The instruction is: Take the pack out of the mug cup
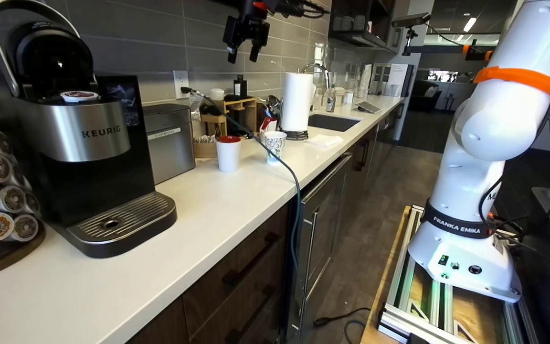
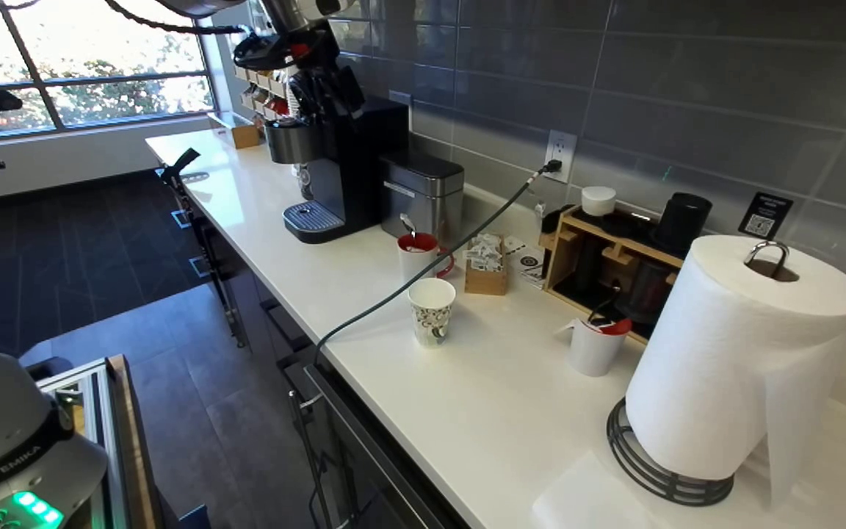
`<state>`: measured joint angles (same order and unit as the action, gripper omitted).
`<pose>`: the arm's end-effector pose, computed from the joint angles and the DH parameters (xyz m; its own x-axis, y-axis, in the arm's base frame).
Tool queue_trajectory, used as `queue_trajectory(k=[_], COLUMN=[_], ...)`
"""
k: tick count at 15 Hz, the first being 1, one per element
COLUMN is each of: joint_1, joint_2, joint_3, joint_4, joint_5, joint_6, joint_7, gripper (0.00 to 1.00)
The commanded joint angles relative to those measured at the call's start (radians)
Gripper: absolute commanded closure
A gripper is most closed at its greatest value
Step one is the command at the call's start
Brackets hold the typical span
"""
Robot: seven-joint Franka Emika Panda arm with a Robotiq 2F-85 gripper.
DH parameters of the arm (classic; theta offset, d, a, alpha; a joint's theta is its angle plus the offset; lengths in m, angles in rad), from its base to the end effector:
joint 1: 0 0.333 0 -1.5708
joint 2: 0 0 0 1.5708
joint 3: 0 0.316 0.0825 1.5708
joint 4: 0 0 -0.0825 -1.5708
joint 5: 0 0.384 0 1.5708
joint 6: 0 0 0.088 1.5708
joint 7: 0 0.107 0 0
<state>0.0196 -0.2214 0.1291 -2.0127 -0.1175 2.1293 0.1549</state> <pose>0.5170 0.0777 0.5836 0.9379 0.0545 0.3425 0.0247 -0.9956 0.0906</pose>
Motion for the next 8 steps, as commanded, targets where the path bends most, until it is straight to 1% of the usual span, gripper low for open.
queue_trajectory(k=[1,2,3,5,8], joint_1=[0.012,0.012,0.008,0.013,0.015], joint_2=[0.008,0.01,0.037,0.106,0.207], joint_3=[-0.01,-0.01,-0.007,-0.014,-0.022], joint_4=[0.009,0.012,0.022,0.045,0.056], joint_5=[-0.004,-0.005,-0.025,0.012,0.031], joint_6=[-0.004,-0.004,0.017,0.036,0.119], joint_7=[0.002,0.003,0.012,0.001,0.008], gripper=[0.0,0.0,0.0,0.0,0.0])
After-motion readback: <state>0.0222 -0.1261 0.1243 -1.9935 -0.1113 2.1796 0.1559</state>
